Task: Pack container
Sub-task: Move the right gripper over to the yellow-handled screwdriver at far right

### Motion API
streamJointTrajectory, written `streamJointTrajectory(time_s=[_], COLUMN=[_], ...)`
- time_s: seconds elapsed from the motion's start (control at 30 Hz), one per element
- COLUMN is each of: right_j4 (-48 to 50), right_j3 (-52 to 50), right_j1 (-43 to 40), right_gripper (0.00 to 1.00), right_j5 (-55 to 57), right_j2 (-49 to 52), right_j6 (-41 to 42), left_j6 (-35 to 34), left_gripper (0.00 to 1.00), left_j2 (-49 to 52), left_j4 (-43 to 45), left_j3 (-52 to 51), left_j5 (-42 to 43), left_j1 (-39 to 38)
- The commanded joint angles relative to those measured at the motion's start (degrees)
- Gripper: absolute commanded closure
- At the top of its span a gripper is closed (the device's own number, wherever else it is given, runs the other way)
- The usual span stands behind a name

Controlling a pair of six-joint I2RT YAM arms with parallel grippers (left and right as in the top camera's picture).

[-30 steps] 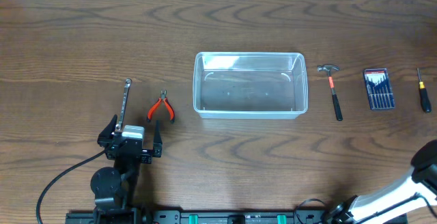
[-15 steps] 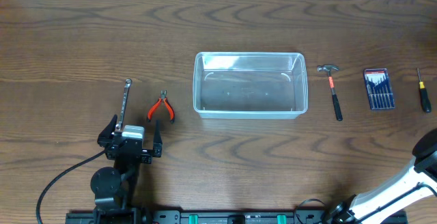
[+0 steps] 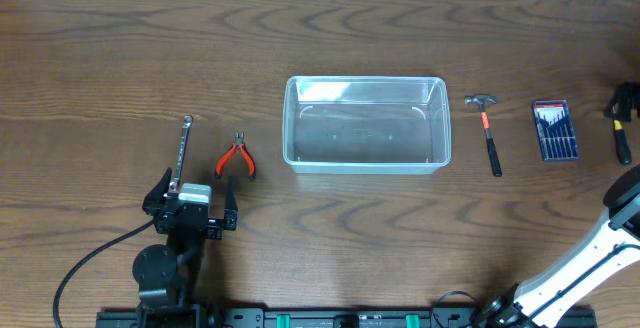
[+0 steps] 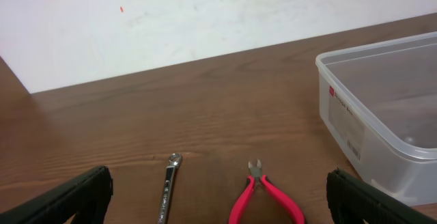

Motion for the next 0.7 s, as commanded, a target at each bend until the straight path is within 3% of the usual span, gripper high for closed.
streamJointTrajectory(time_s=[0.0,0.2,0.67], right_j4=[-1.29,0.31,0.68], right_j3=[2.14,2.14,2.12], right_j1=[0.39,0.37,1.14], right_gripper=[0.01,0.01,0.01], right_j5=[-1.92,4.92,8.9], right_j2=[0.63,2.64,4.17], right_j6=[-4.0,-0.44,1.14], left_j6=[0.52,0.52,0.52], left_gripper=[0.02,0.02,0.02], left_j2=[-0.35,-0.35,-0.35], left_j4=[-0.46,-0.46,-0.46], left_j3=[-1.66,-1.66,-1.66], left_j5=[-0.31,-0.31,-0.31], left_j1=[0.24,0.24,0.24])
